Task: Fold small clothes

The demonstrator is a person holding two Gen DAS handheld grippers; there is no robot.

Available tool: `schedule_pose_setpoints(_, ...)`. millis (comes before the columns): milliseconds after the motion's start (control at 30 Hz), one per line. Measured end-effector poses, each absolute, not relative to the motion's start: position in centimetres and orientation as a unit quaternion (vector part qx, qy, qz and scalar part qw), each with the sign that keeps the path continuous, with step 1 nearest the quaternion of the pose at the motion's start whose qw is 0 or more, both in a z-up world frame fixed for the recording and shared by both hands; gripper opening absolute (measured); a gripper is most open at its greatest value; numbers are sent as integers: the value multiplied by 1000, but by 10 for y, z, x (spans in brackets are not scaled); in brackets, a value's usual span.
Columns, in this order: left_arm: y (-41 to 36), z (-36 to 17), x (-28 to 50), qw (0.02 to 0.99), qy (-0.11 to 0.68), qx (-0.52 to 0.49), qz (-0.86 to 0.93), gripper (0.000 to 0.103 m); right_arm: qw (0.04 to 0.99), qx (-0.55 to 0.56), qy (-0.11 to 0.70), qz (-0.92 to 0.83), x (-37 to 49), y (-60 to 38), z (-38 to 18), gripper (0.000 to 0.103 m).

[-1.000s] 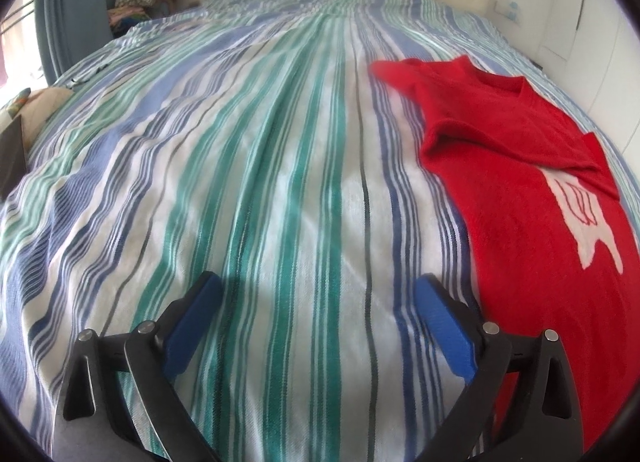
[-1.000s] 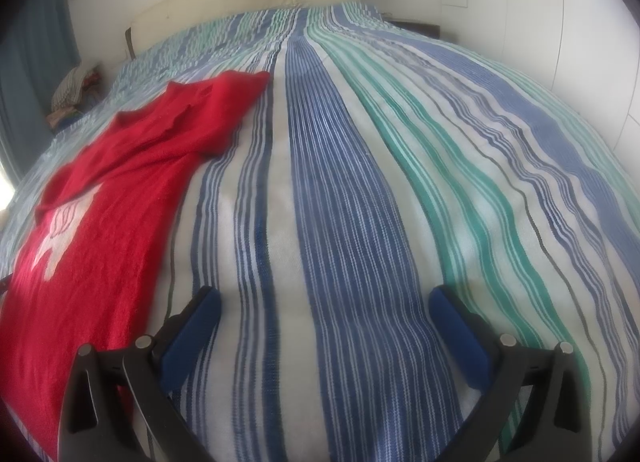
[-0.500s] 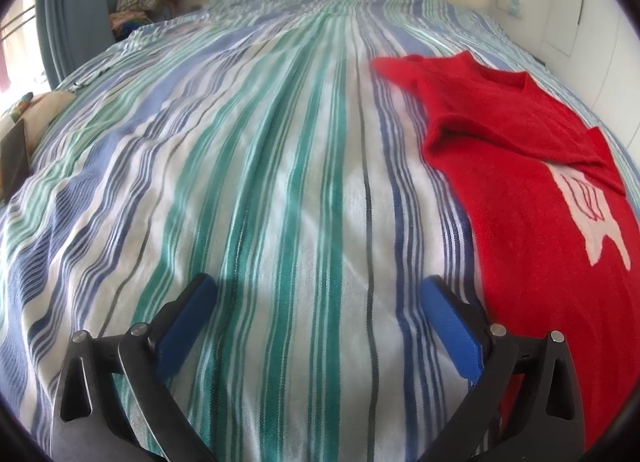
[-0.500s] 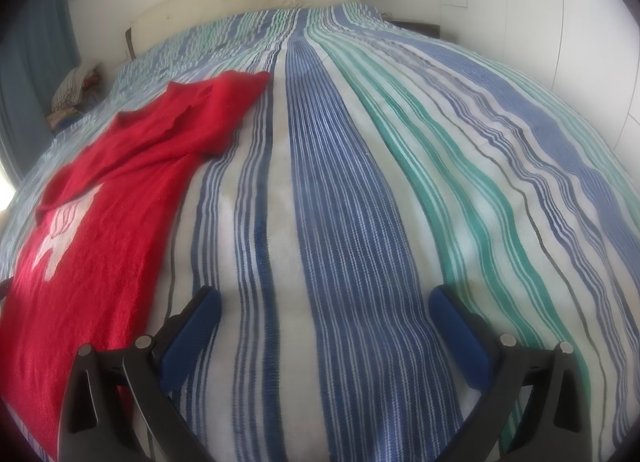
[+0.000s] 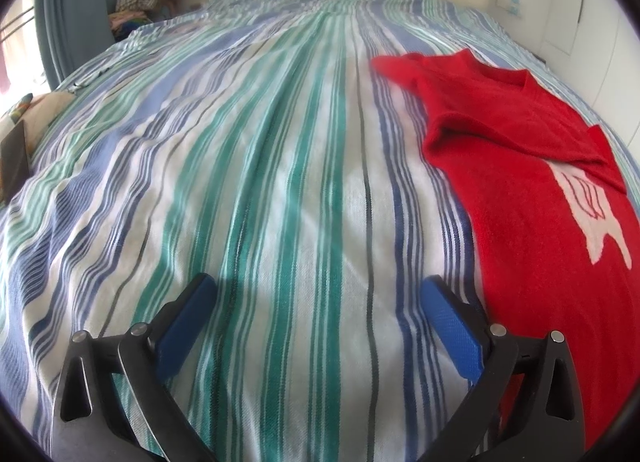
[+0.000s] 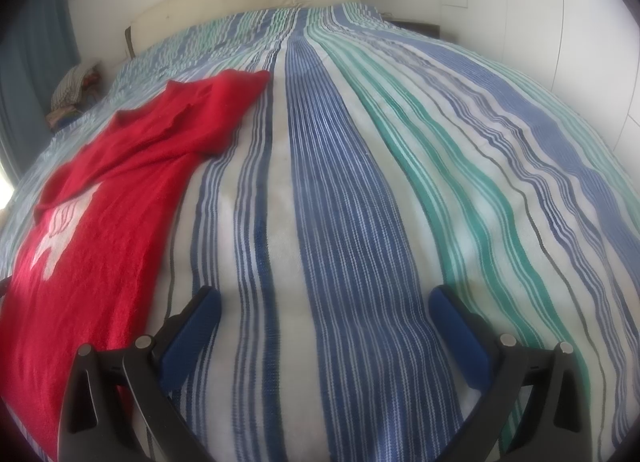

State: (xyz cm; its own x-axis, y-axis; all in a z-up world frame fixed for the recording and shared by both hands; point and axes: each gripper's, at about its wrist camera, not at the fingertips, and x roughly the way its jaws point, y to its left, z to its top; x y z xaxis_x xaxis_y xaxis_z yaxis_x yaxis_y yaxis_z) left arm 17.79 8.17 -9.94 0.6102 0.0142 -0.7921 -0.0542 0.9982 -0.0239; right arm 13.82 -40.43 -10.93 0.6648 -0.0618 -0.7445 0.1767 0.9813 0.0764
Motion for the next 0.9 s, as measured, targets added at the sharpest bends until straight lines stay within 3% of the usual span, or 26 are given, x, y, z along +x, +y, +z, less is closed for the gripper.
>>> schedule_pose_setpoints(633,89,-89,174,893,447,-45,-5,101,910,71,404,-65,138,-404,-109,103)
schedule_pose_setpoints(900,68,-57,84,857,477,-97,-168,101,907,69,411,54,89,-373,-55,102)
